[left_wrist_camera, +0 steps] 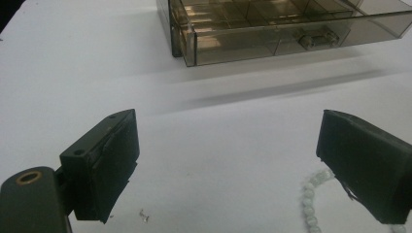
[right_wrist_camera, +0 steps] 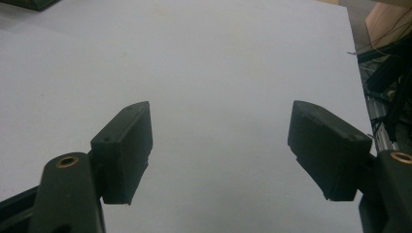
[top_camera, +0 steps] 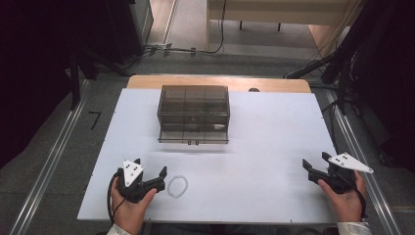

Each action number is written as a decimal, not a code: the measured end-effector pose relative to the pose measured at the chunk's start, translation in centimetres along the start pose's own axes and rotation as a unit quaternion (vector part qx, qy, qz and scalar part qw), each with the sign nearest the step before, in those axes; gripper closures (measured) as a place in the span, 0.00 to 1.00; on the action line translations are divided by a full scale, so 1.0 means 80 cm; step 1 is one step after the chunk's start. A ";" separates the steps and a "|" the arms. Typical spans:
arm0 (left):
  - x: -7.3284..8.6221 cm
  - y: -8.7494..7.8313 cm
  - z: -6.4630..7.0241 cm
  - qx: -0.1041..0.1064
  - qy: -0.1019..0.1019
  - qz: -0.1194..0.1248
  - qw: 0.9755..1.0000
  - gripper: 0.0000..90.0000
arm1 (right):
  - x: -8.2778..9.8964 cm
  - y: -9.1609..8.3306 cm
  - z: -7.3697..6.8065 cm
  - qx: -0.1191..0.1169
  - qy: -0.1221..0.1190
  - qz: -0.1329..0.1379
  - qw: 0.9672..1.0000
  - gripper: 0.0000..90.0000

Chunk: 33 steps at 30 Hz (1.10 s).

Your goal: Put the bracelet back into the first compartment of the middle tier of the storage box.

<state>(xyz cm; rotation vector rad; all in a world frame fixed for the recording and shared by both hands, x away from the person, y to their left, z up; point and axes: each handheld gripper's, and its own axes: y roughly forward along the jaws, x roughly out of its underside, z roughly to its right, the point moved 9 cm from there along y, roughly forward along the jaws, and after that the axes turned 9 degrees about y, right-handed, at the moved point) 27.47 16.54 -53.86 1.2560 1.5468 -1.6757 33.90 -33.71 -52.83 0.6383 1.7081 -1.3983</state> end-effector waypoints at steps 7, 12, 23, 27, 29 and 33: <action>0.001 0.000 0.003 0.006 0.007 -0.002 1.000 0.11 | 0.000 0.000 0.000 0.001 -0.001 0.001 1.000 0.25; 0.002 0.001 0.006 0.007 0.008 -0.004 1.000 0.11 | 0.000 0.000 0.000 0.002 -0.001 0.000 1.000 0.25; 0.005 0.004 0.015 0.020 0.016 -0.014 1.000 0.14 | 0.000 0.000 -0.001 0.002 -0.002 -0.001 1.000 0.25; 0.009 0.006 0.022 0.030 0.024 -0.024 0.999 0.14 | 0.000 0.000 -0.001 0.002 -0.003 0.000 1.000 0.25; 0.010 0.008 0.026 0.036 0.026 -0.029 0.999 0.15 | 0.000 0.000 -0.001 0.002 -0.003 0.000 1.000 0.25; 0.014 0.011 0.032 0.046 0.034 -0.039 0.998 0.17 | 0.000 0.001 -0.001 0.003 -0.004 0.000 1.000 0.25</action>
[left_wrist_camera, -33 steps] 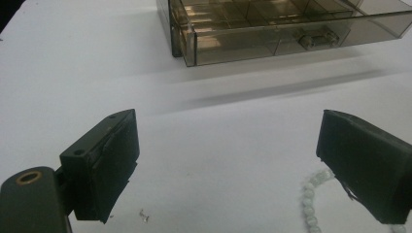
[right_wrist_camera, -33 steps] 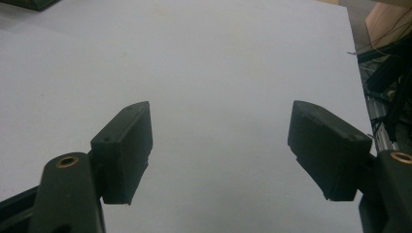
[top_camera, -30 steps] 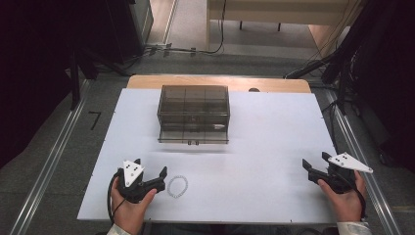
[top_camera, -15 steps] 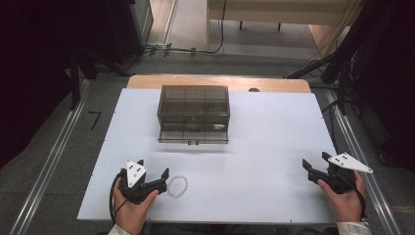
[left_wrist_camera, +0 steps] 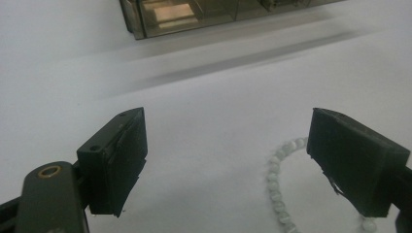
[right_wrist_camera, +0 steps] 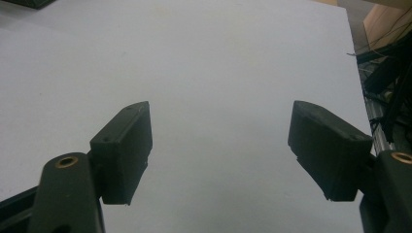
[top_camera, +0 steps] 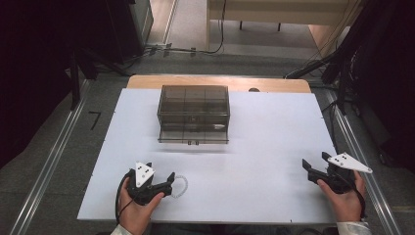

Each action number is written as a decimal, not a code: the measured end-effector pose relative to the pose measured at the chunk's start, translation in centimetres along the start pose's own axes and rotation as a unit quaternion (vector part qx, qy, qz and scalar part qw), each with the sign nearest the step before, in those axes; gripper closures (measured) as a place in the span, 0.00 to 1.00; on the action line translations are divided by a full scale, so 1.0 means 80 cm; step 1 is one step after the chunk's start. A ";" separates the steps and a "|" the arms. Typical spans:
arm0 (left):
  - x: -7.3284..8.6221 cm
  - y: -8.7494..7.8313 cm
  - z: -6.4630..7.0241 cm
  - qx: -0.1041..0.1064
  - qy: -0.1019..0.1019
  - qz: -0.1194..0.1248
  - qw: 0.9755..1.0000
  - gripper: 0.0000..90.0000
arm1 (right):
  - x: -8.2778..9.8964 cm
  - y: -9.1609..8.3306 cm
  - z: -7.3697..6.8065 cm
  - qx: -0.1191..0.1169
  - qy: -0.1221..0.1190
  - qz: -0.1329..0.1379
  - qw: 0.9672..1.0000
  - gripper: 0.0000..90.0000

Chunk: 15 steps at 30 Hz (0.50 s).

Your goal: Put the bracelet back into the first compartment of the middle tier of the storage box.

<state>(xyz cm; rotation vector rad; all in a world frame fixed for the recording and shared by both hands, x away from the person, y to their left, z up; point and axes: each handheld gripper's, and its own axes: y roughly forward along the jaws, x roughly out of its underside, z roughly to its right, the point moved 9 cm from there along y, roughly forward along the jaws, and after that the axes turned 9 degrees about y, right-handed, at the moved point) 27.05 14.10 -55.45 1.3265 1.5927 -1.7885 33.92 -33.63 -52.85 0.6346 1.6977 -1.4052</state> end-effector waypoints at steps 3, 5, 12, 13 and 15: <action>0.001 0.002 0.004 0.006 0.005 -0.006 1.000 0.17 | 0.000 0.000 0.000 0.000 0.001 0.000 1.000 0.25; 0.002 0.003 0.006 0.008 0.006 -0.007 1.000 0.17 | 0.000 0.000 0.000 0.001 0.001 0.000 1.000 0.25; 0.002 0.005 0.012 0.012 0.019 -0.010 1.000 0.18 | 0.000 0.001 0.000 0.000 0.001 -0.001 1.000 0.25; 0.002 0.005 0.012 0.011 0.019 -0.010 1.000 0.18 | 0.000 0.000 0.000 0.002 0.001 -0.001 1.000 0.25; 0.002 0.005 0.012 0.011 0.019 -0.011 1.000 0.18 | 0.000 0.000 0.000 0.002 0.002 -0.001 1.000 0.25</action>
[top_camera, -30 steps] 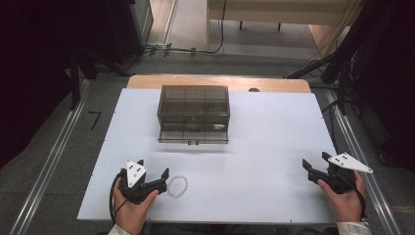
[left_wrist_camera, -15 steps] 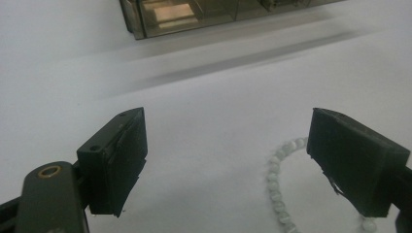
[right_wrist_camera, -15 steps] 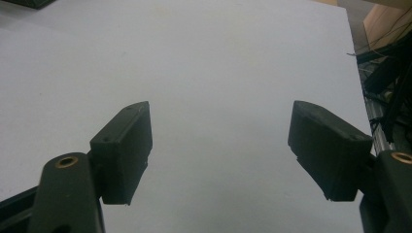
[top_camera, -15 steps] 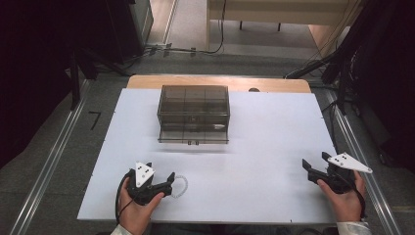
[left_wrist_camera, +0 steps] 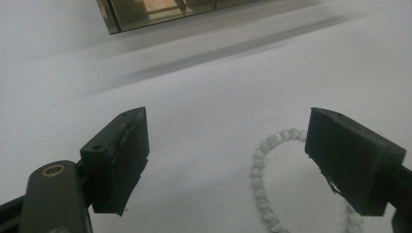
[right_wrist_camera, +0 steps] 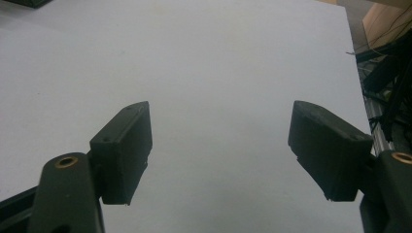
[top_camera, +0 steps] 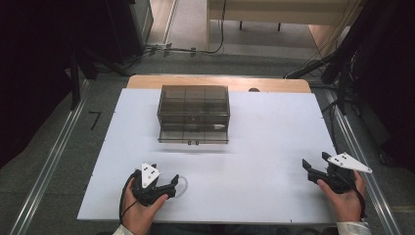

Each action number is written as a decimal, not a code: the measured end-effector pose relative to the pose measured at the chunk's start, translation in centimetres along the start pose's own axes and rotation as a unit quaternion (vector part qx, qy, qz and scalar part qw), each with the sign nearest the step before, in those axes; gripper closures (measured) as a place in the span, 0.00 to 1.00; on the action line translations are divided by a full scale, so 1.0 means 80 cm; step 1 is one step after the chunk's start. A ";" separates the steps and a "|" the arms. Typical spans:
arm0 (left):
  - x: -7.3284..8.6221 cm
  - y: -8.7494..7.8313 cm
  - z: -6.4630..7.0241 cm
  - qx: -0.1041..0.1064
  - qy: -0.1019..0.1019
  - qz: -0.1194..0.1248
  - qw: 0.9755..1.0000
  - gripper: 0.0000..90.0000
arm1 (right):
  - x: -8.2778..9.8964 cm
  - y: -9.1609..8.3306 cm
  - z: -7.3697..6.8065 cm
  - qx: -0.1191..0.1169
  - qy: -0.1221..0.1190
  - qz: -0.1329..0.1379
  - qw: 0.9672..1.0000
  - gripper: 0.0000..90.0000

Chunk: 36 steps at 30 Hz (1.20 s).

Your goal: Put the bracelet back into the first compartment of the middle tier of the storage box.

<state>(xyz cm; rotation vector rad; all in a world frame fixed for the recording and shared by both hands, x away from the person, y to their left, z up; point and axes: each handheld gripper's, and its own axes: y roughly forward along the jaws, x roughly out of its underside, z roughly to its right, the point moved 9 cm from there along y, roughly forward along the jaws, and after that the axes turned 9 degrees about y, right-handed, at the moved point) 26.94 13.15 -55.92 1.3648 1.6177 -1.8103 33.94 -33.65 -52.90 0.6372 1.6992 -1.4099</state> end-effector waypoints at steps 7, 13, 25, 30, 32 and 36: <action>0.001 0.000 0.002 0.003 0.001 -0.003 1.000 0.23 | 0.000 0.000 0.000 -0.001 0.000 -0.001 1.000 0.25; 0.003 0.002 0.006 0.012 0.006 -0.013 1.000 0.28 | 0.001 0.000 0.000 0.000 0.000 -0.002 1.000 0.25; 0.008 0.007 0.014 0.026 0.023 -0.030 0.999 0.38 | 0.001 0.001 0.000 0.001 0.000 -0.003 1.000 0.25; 0.011 0.010 0.017 0.036 0.024 -0.036 0.998 0.46 | 0.001 0.002 0.001 0.003 -0.001 -0.004 1.000 0.25; 0.012 0.010 0.019 0.040 0.026 -0.040 0.998 0.49 | 0.001 0.002 0.001 0.003 -0.002 -0.004 1.000 0.25; 0.014 0.012 0.019 0.043 0.026 -0.045 0.998 0.52 | 0.001 0.002 0.001 0.003 -0.002 -0.005 1.000 0.25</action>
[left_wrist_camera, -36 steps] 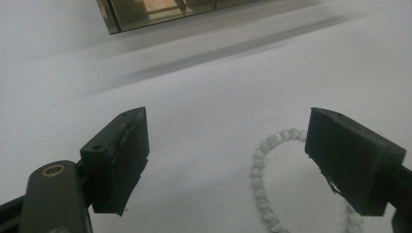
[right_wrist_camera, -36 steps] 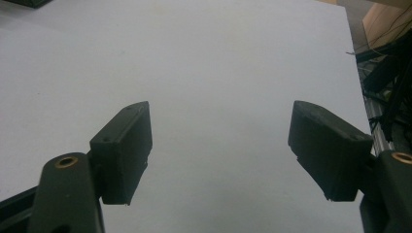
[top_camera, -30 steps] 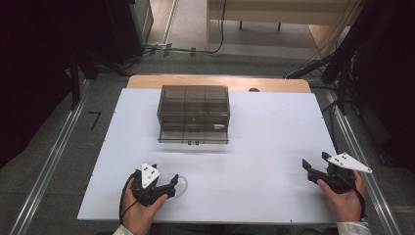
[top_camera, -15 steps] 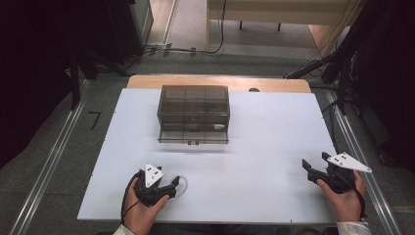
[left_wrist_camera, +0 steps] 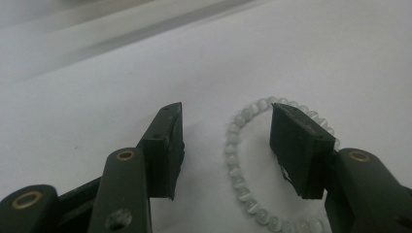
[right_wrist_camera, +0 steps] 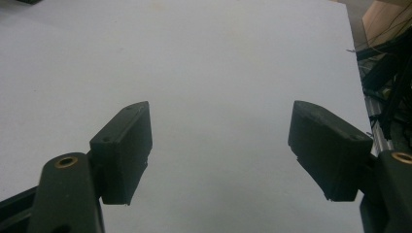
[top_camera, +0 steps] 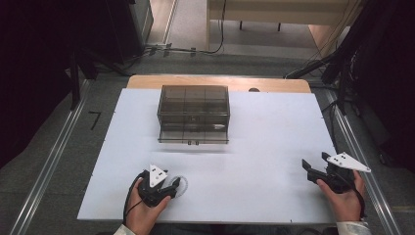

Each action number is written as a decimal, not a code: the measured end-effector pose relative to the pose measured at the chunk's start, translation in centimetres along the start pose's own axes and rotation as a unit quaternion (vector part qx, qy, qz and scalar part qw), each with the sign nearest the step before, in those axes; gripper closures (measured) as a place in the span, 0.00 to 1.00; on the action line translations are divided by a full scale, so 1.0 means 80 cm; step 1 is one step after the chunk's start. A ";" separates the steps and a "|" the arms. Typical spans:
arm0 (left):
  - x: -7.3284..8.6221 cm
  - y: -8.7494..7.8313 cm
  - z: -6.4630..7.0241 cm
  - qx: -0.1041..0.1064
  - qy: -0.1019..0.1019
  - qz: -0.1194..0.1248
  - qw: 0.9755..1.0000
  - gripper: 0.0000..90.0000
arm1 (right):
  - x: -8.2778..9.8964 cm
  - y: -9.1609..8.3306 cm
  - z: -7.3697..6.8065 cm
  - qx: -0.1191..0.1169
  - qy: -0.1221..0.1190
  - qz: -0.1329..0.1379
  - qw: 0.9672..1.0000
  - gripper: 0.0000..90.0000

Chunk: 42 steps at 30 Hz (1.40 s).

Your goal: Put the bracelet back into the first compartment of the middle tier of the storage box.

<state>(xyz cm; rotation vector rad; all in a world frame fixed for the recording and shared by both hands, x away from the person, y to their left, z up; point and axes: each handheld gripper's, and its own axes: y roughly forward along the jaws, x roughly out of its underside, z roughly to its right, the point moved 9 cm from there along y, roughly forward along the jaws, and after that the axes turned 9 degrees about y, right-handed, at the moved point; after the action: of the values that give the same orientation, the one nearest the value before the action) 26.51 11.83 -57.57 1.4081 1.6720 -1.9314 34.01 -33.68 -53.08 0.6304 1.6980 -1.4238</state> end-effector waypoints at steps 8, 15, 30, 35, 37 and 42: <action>0.000 -0.001 0.001 0.001 0.007 -0.001 1.000 0.59 | 0.000 0.001 -0.001 -0.002 -0.001 0.001 1.000 0.25; -0.001 -0.002 0.005 0.010 0.017 -0.002 1.000 0.72 | 0.000 0.001 -0.001 -0.001 -0.001 0.001 1.000 0.25; 0.000 -0.001 0.007 0.017 0.017 -0.002 1.000 0.85 | 0.000 0.001 -0.001 0.000 -0.002 0.001 1.000 0.25; 0.000 -0.001 0.007 0.018 0.017 0.001 1.000 0.88 | 0.000 0.001 -0.002 0.000 -0.002 0.001 1.000 0.25; 0.000 -0.001 0.007 0.019 0.016 0.001 1.000 0.89 | 0.000 0.001 -0.002 0.000 -0.002 0.001 1.000 0.25; 0.000 0.000 0.007 0.019 0.018 0.002 1.000 0.92 | 0.000 0.001 -0.002 0.000 -0.002 0.001 1.000 0.25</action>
<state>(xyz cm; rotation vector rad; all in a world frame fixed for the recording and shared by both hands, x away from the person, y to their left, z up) 26.22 11.34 -57.66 1.4667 1.6553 -1.9586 34.03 -33.50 -53.09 0.6290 1.6930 -1.4235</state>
